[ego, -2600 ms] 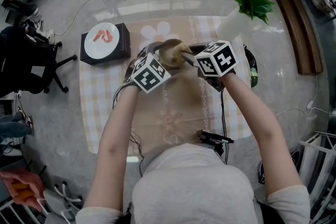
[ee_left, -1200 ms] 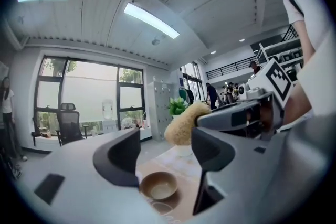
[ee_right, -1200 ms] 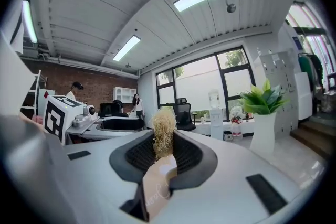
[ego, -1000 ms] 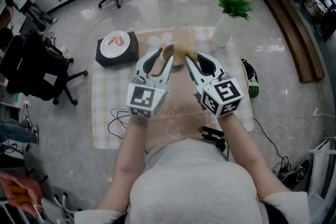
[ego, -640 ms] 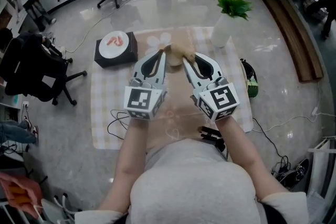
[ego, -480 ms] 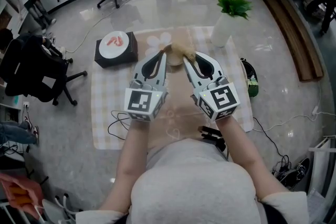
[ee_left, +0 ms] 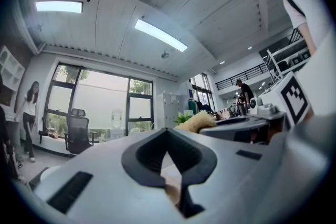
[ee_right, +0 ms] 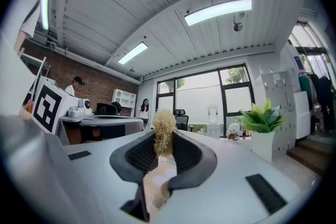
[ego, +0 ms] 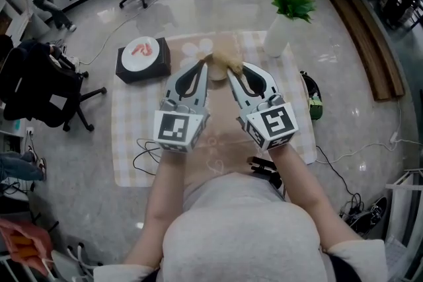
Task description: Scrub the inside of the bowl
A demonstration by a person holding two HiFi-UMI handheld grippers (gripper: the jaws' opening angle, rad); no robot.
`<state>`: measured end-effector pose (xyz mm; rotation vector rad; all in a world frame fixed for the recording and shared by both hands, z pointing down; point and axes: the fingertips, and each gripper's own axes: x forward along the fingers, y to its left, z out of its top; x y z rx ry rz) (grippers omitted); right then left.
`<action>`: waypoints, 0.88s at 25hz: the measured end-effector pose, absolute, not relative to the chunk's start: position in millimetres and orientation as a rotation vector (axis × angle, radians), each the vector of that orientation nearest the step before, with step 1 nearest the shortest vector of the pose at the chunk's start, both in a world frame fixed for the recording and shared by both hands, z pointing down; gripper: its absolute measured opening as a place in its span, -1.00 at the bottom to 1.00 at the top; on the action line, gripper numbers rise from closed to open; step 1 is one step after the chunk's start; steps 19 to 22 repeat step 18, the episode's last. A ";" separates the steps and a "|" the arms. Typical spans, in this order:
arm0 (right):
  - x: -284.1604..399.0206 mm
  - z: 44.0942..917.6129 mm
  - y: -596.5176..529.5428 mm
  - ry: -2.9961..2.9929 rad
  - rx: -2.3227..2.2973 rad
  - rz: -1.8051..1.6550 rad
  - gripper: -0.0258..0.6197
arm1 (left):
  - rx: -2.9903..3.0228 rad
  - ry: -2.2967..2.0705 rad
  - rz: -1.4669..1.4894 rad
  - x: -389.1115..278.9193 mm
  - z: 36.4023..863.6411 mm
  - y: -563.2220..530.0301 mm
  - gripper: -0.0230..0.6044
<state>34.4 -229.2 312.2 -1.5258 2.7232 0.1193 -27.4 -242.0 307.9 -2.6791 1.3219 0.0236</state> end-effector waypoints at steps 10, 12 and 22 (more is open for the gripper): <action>37.6 309.8 -227.2 2.714 -1.546 0.133 -0.68 | -2.687 1.326 0.056 -22.0 298.0 -237.7 -0.89; 36.8 308.3 -226.8 2.709 -1.541 0.135 -0.68 | -2.681 1.316 0.048 -20.2 299.3 -236.7 -0.89; 33.7 306.4 -226.1 2.707 -1.530 0.142 -0.68 | -2.676 1.313 0.035 -17.3 300.2 -235.7 -0.89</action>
